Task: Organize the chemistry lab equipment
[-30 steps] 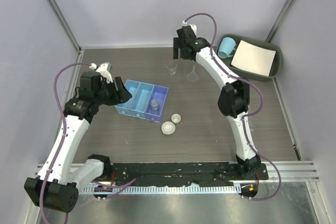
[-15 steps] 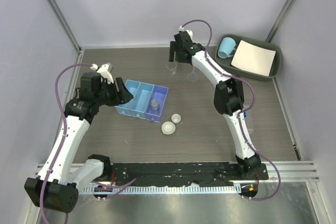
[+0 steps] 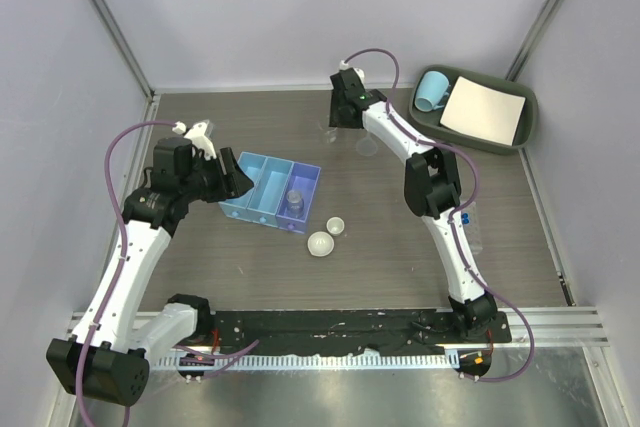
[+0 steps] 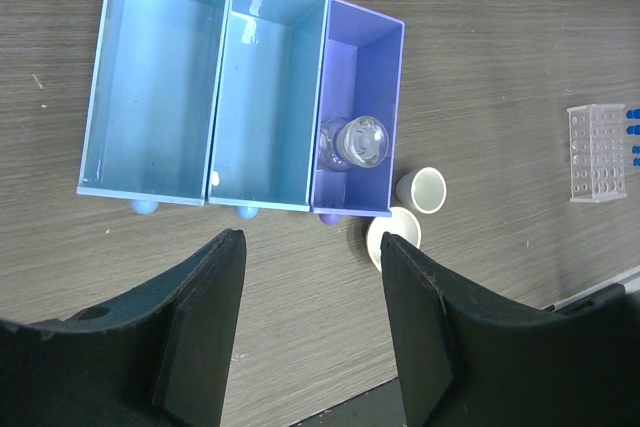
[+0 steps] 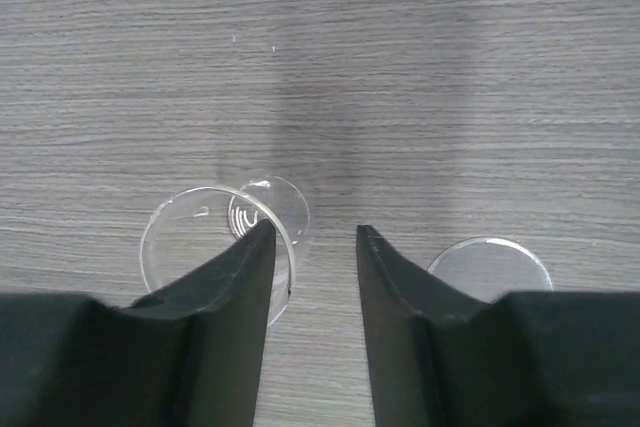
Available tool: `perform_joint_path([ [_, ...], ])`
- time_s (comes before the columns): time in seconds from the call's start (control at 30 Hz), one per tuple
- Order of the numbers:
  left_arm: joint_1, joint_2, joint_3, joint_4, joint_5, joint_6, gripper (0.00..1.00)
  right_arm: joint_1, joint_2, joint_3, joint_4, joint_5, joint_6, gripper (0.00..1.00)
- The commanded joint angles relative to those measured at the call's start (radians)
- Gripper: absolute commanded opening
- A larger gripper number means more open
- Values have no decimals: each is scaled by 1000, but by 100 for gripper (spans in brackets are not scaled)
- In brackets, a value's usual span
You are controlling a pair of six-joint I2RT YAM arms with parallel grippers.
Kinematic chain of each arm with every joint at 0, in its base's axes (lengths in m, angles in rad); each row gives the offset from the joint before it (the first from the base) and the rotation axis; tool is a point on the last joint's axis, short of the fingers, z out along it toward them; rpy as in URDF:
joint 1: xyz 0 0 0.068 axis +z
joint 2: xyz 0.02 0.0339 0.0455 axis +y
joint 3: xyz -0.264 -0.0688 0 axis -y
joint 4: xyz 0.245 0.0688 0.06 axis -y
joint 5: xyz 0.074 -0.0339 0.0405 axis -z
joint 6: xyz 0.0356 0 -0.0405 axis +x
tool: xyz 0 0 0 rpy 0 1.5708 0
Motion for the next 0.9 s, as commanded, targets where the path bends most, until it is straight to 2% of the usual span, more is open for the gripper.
perform_joint_path([
  [0.0,-3,-16,7,27,-3,4,60,-4,13,12,44,-14,19,35],
  [0.17,-3,-16,7,29,-4,5,60,0,16,10,48,-16,21,15],
  [0.2,-3,-16,7,27,-4,5,60,0,16,13,48,-16,19,5],
  [0.23,-4,-18,7,27,-4,5,59,0,18,16,48,-13,19,1],
  [0.47,-3,-19,6,26,-6,7,60,28,-47,7,38,35,-28,1],
  [0.73,-3,-13,4,29,10,7,59,106,-304,-190,115,43,-120,1],
  [0.87,-3,-13,3,29,10,5,60,163,-384,-243,104,60,-171,1],
])
